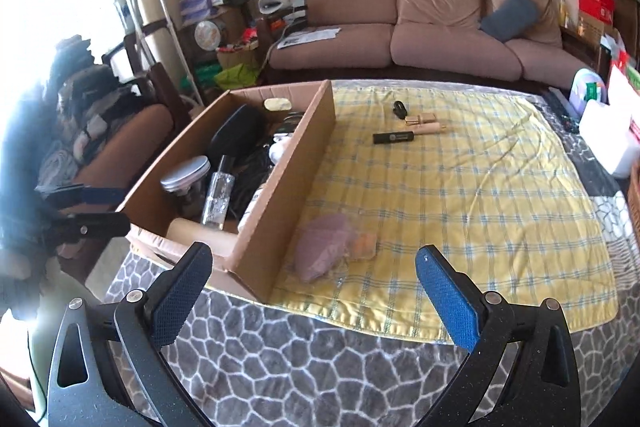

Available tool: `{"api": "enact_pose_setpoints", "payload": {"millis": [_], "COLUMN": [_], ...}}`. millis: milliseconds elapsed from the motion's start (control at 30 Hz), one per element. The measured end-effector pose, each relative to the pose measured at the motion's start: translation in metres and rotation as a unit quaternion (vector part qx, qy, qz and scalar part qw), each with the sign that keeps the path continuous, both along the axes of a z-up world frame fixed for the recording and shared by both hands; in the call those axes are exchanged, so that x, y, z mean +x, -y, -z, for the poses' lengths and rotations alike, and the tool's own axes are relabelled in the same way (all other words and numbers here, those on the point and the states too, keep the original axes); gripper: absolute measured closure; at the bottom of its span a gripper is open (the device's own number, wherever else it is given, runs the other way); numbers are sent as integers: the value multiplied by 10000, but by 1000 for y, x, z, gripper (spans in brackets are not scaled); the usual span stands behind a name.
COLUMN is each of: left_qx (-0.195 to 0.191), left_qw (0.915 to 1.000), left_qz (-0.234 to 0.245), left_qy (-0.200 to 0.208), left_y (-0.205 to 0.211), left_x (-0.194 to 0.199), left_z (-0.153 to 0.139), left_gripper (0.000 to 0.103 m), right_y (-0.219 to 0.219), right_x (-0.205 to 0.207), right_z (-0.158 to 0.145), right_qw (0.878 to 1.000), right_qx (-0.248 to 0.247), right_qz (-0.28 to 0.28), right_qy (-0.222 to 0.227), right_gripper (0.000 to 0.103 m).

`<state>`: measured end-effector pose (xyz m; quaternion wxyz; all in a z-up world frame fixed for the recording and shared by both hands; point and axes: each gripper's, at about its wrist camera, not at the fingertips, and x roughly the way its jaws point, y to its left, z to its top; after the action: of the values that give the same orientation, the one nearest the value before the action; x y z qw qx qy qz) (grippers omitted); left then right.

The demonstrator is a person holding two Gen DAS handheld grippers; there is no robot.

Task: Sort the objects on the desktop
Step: 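Withdraw both open tools from the box toward the items on the blanket, then grasp the purple plastic bag with the right tool while the left tool grasps the clear earplug case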

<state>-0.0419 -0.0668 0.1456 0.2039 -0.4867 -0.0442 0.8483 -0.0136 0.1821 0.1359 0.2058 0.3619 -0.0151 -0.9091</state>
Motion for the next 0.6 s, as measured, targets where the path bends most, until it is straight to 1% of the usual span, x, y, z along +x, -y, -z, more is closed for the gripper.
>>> {"api": "enact_pose_setpoints", "payload": {"millis": [100, 167, 200, 233, 267, 300, 333, 400, 433, 600], "left_qx": [140, 204, 223, 222, 215, 205, 198, 180, 173, 173], "left_qw": [9999, 9998, 9997, 9997, 9997, 9997, 9997, 9997, 9997, 9995], "left_qz": [28, 40, 45, 48, 59, 71, 84, 125, 144, 231], "left_qy": [25, 55, 63, 65, 63, 61, 63, 71, 74, 121], "left_y": [-11, -17, -20, -22, -25, -28, -30, -36, -38, -49], "left_x": [-14, -23, -28, -31, -36, -41, -44, -52, -55, -67], "left_z": [-4, -6, -6, -6, -6, -5, -5, -2, -1, 7], "left_gripper": [0, 0, 0, 0, 0, 0, 0, 0, 0, 0], "right_y": [-8, -14, -16, -20, -23, -28, -32, -38, -39, -27], "right_x": [-6, -18, -23, -31, -35, -42, -49, -62, -66, -79], "right_z": [15, 29, 33, 41, 45, 52, 59, 72, 76, 97], "right_qw": [9999, 9985, 9977, 9958, 9942, 9917, 9883, 9808, 9790, 9733], "right_qx": [-120, -421, -523, -735, -872, -1056, -1259, -1617, -1676, -1613], "right_qz": [-55, -69, -48, -24, 8, 71, 142, 195, 206, 117], "right_qy": [100, 339, 419, 549, 627, 729, 850, 1073, 1139, 1632], "right_gripper": [1, 7, 16, 27, 33, 43, 48, 48, 48, 48]}}
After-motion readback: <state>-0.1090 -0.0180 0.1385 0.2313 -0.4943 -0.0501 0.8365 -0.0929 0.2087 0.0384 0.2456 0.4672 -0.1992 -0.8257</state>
